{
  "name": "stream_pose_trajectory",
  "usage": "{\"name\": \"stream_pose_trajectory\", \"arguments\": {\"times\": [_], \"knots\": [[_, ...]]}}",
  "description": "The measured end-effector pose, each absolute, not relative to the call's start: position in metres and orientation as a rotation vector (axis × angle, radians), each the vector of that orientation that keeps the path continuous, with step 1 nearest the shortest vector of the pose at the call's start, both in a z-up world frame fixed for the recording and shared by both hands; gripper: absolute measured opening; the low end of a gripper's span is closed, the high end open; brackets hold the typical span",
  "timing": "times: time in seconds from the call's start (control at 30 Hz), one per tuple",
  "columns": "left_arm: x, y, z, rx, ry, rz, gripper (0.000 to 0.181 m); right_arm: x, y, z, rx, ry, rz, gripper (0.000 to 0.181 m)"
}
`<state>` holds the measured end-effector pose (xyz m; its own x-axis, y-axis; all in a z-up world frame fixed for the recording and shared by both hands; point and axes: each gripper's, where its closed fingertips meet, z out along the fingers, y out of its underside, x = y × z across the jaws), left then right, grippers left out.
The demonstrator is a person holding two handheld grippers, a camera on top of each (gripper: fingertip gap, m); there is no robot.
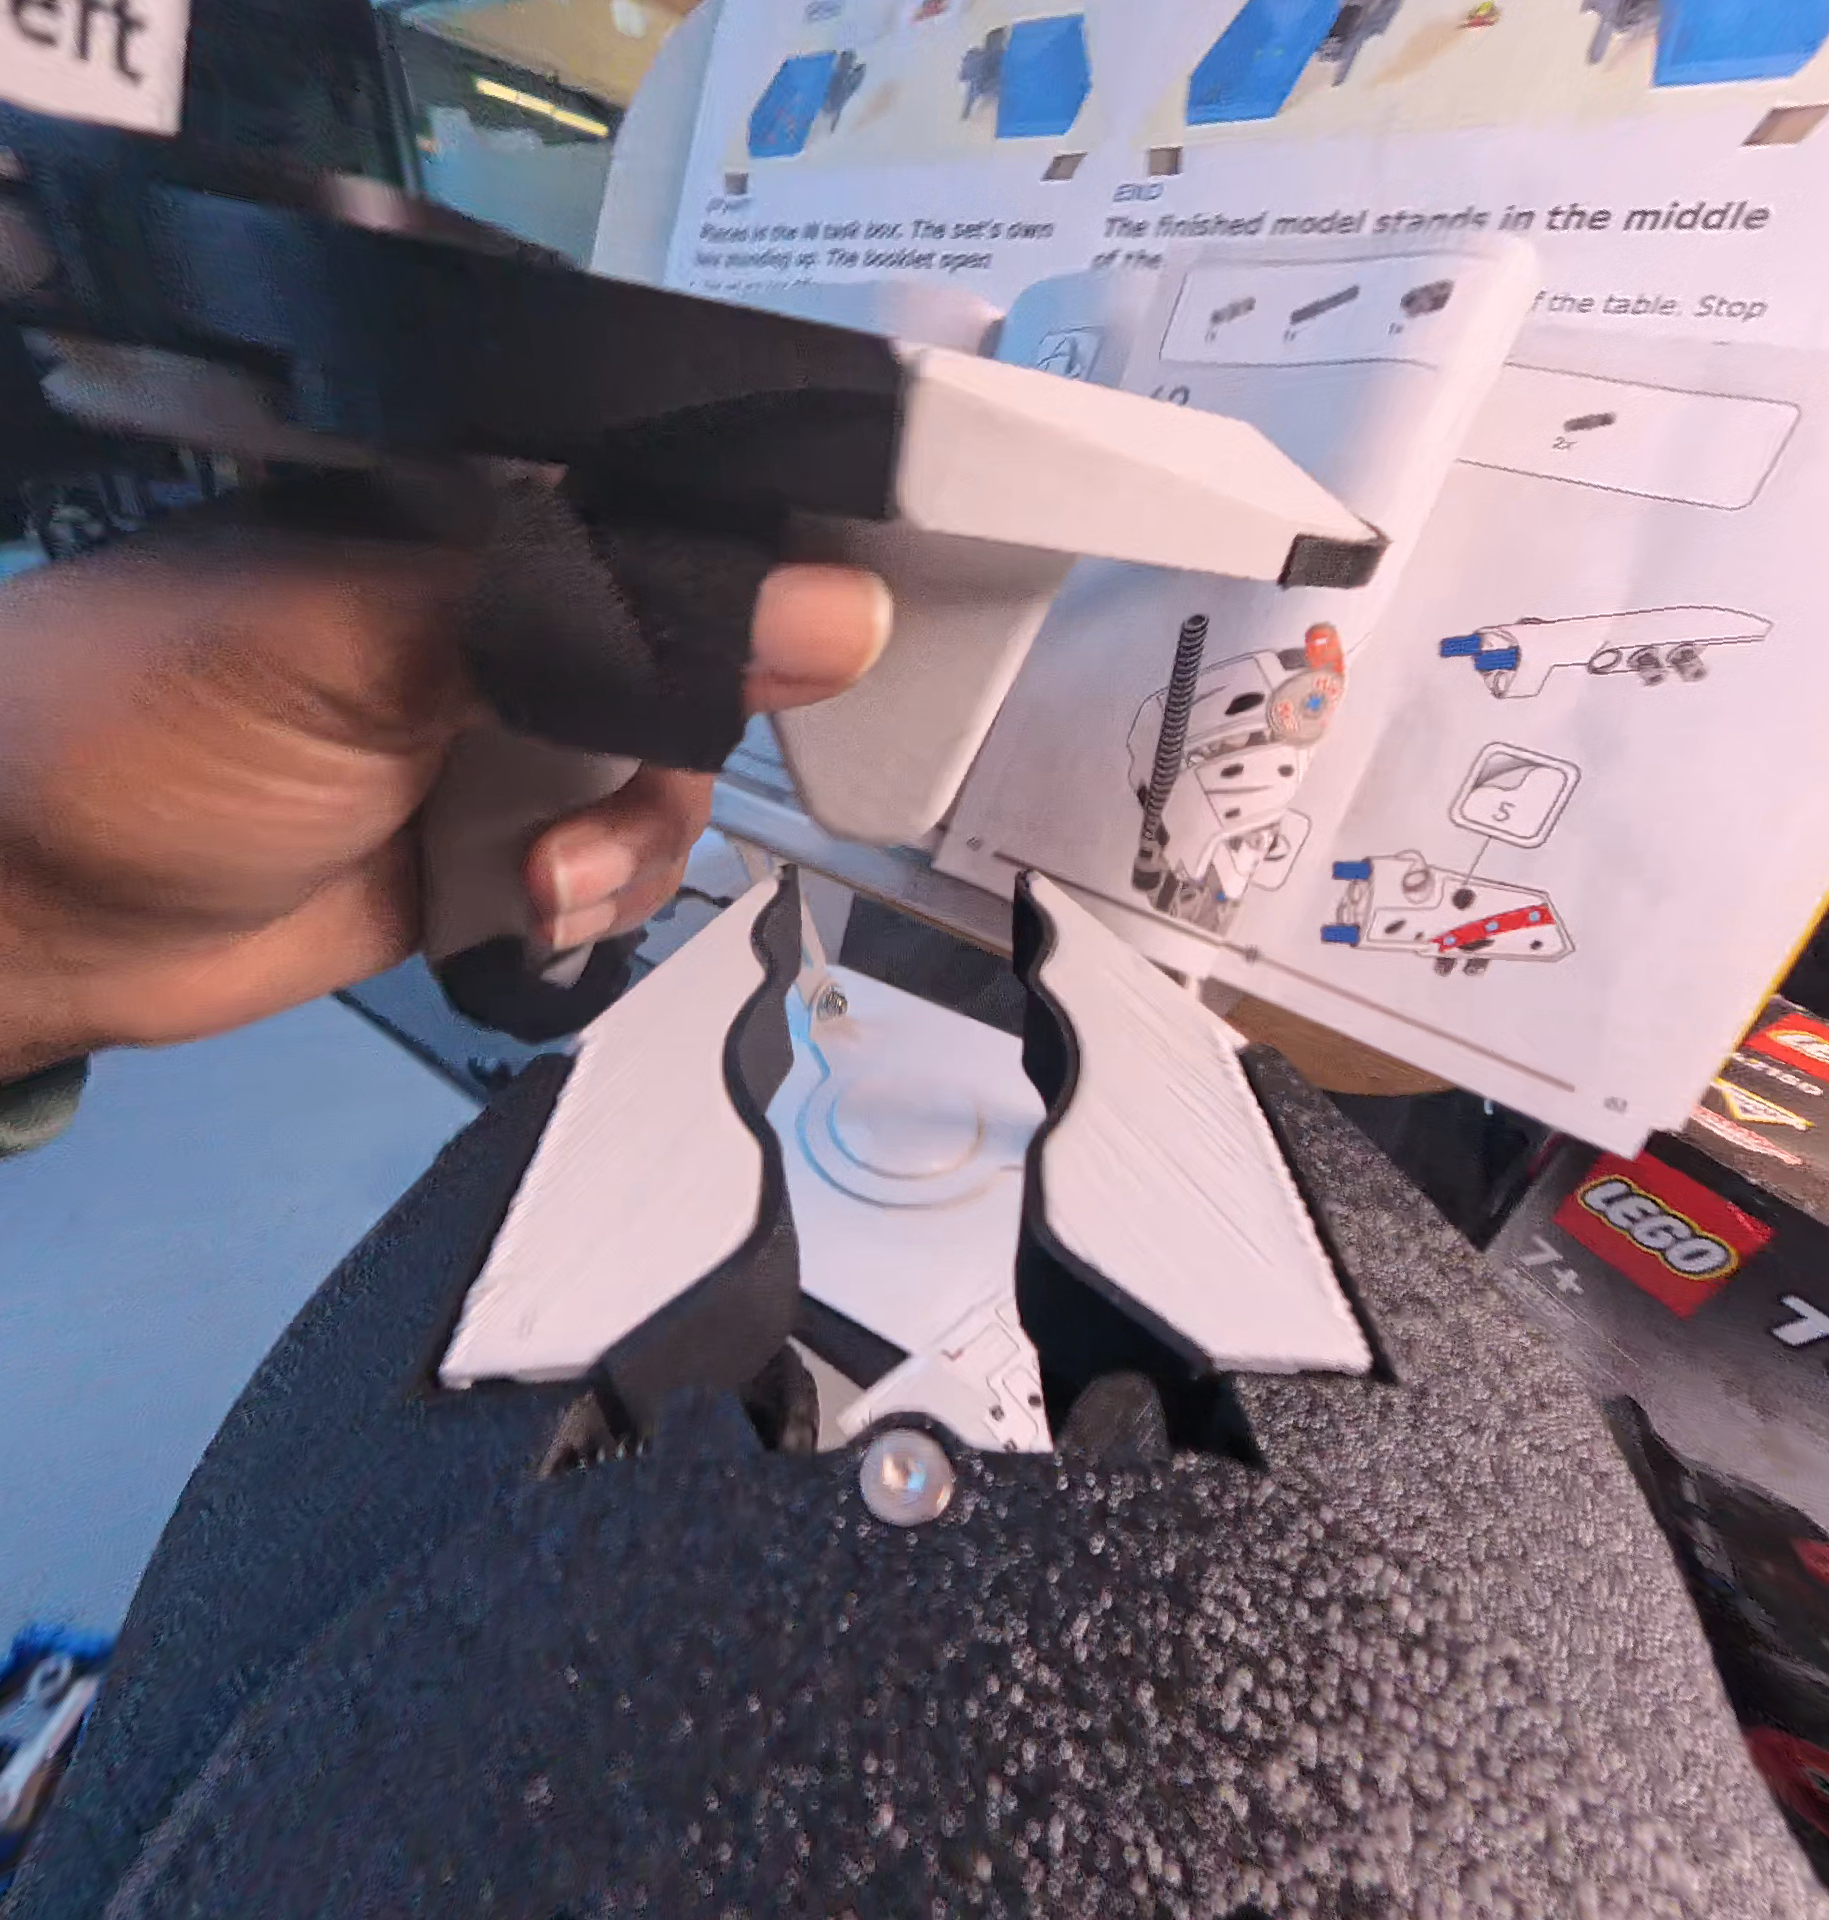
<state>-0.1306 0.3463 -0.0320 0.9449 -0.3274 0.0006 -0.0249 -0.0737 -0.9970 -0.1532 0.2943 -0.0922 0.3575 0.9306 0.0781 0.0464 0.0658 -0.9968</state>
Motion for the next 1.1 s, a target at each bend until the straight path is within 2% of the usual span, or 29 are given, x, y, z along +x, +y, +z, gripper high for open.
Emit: {"name": "stream_pose_trajectory", "arguments": {"times": [0.07, 0.13, 0.23, 0.37, 0.4, 0.5, 0.63, 0.67, 0.73, 0.83, 0.97, 1.0, 1.03, 1.1], "knots": [[-0.122, 0.344, -0.027, -1.627, 0.332, -0.314, 0.053, -0.159, 0.315, -0.083, -1.375, -0.865, 0.892, 0.041], [-0.127, 0.336, -0.006, -1.539, 0.330, -0.253, 0.056, -0.155, 0.341, -0.085, -1.465, -0.752, 0.832, 0.032], [-0.155, 0.319, 0.014, -1.438, 0.262, -0.059, 0.045, -0.140, 0.368, -0.086, -1.506, -0.654, 0.774, 0.019], [-0.192, 0.318, -0.028, -1.604, 0.271, 0.194, 0.030, -0.123, 0.390, -0.084, -1.513, -0.623, 0.738, 0.011], [-0.193, 0.318, -0.040, -1.636, 0.298, 0.220, 0.027, -0.119, 0.394, -0.082, -1.512, -0.617, 0.725, 0.011], [-0.190, 0.325, -0.066, -1.715, 0.379, 0.296, 0.023, -0.093, 0.411, -0.073, -1.531, -0.513, 0.653, 0.032], [-0.191, 0.338, -0.079, -1.759, 0.385, 0.349, 0.024, -0.059, 0.391, -0.025, -1.314, -0.414, 0.606, 0.031], [-0.192, 0.340, -0.080, -1.761, 0.372, 0.348, 0.024, -0.059, 0.376, -0.011, -1.226, -0.438, 0.609, 0.028], [-0.194, 0.342, -0.080, -1.753, 0.347, 0.334, 0.022, -0.078, 0.339, 0.001, -1.081, -0.582, 0.665, 0.000], [-0.195, 0.342, -0.080, -1.743, 0.340, 0.328, 0.021, -0.125, 0.329, -0.036, -1.177, -0.829, 0.652, 0.007], [-0.196, 0.340, -0.079, -1.768, 0.351, 0.330, 0.018, -0.134, 0.373, -0.080, -1.366, -0.803, 0.531, 0.018], [-0.197, 0.340, -0.080, -1.775, 0.354, 0.330, 0.017, -0.131, 0.384, -0.088, -1.404, -0.779, 0.511, 0.018], [-0.199, 0.339, -0.080, -1.783, 0.356, 0.337, 0.016, -0.126, 0.389, -0.086, -1.383, -0.749, 0.518, 0.009], [-0.205, 0.337, -0.081, -1.783, 0.362, 0.355, 0.008, -0.116, 0.397, -0.085, -1.377, -0.717, 0.479, 0.014]]}}
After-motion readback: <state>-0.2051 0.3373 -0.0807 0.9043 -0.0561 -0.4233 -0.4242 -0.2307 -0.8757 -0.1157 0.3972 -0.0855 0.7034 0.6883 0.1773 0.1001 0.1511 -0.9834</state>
